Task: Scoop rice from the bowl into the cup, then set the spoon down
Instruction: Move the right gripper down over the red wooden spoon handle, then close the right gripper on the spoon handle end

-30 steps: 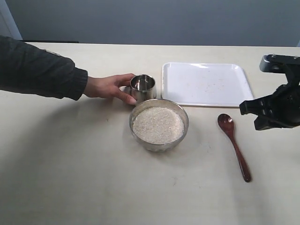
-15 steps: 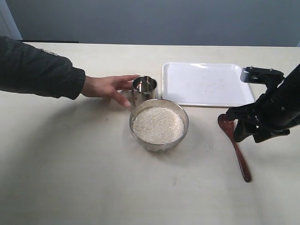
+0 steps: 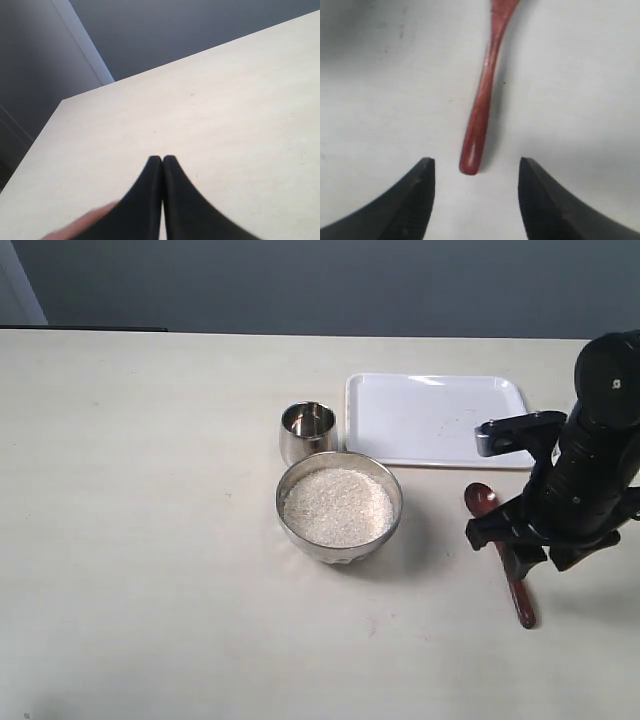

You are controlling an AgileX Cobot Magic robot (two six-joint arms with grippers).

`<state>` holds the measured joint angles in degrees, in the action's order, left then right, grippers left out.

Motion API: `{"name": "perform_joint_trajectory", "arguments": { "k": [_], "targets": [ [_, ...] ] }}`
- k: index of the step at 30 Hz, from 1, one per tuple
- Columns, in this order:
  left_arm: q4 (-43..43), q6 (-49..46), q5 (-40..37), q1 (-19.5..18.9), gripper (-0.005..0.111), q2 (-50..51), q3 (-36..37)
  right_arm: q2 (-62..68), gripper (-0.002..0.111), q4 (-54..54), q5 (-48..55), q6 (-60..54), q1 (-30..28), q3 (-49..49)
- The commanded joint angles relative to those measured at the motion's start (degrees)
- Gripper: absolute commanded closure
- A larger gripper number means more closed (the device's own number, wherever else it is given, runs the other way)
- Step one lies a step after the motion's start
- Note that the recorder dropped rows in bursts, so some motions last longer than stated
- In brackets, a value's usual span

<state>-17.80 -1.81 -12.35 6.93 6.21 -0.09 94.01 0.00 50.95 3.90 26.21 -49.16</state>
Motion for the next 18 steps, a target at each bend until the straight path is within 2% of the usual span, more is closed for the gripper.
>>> {"name": "perform_joint_trajectory", "arguments": {
  "k": [1, 18],
  "targets": [
    [0.34, 0.17, 0.40, 0.61, 0.106, -0.16, 0.09, 0.48, 0.057, -2.63, -0.37, 4.55, 0.26, -0.33],
    [0.34, 0.17, 0.40, 0.61, 0.106, -0.16, 0.09, 9.06, 0.057, -0.68, -4.92, 4.38, 0.26, -0.22]
  ]
}}
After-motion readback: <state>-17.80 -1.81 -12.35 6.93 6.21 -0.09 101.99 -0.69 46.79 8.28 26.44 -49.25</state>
